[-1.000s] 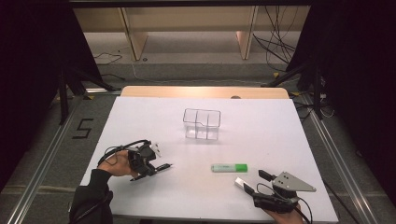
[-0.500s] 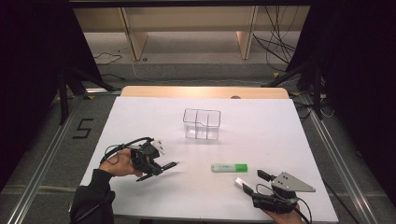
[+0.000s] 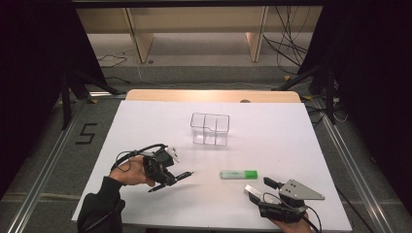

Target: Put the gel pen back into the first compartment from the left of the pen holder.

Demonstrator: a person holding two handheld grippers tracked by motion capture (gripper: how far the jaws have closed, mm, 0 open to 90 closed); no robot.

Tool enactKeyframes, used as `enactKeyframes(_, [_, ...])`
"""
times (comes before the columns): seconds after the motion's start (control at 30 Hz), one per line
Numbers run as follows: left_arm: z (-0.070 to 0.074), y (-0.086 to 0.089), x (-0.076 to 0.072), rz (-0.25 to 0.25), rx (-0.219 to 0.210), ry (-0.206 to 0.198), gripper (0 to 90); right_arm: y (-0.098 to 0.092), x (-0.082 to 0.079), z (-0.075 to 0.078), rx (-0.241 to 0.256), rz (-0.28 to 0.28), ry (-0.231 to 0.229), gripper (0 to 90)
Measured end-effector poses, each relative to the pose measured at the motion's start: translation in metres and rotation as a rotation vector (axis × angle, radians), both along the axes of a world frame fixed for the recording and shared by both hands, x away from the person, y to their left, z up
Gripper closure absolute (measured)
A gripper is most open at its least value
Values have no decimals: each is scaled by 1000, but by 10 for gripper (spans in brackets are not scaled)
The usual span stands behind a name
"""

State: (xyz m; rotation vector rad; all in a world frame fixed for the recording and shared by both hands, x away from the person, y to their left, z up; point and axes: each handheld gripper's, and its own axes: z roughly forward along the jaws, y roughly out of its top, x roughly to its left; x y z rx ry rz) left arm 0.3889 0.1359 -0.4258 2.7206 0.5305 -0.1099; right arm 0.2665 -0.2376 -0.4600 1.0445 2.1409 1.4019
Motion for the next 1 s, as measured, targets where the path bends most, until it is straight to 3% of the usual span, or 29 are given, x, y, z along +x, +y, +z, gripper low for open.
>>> enactKeyframes(0.2, [1, -11, -1, -8, -6, 24, 798, 19, -5, 4, -36, 46, -48, 271])
enactKeyframes(0.33, [2, -20, -3, -44, -24, 34, 797, 30, -7, 5, -42, 74, -64, 271])
enactKeyframes(0.63, [6, -37, -11, -72, -54, 33, 798, 59, -11, 9, -152, 137, -138, 271])
enactKeyframes(0.7, [7, -42, -12, -87, -41, 29, 798, 66, -12, 9, -181, 152, -154, 271])
enactKeyframes(0.8, [7, -47, -15, -104, -50, 30, 798, 74, -12, 9, -187, 168, -156, 271])
enactKeyframes(1.0, [8, -58, -20, -143, -34, 28, 798, 91, -17, 7, -276, 190, -214, 272])
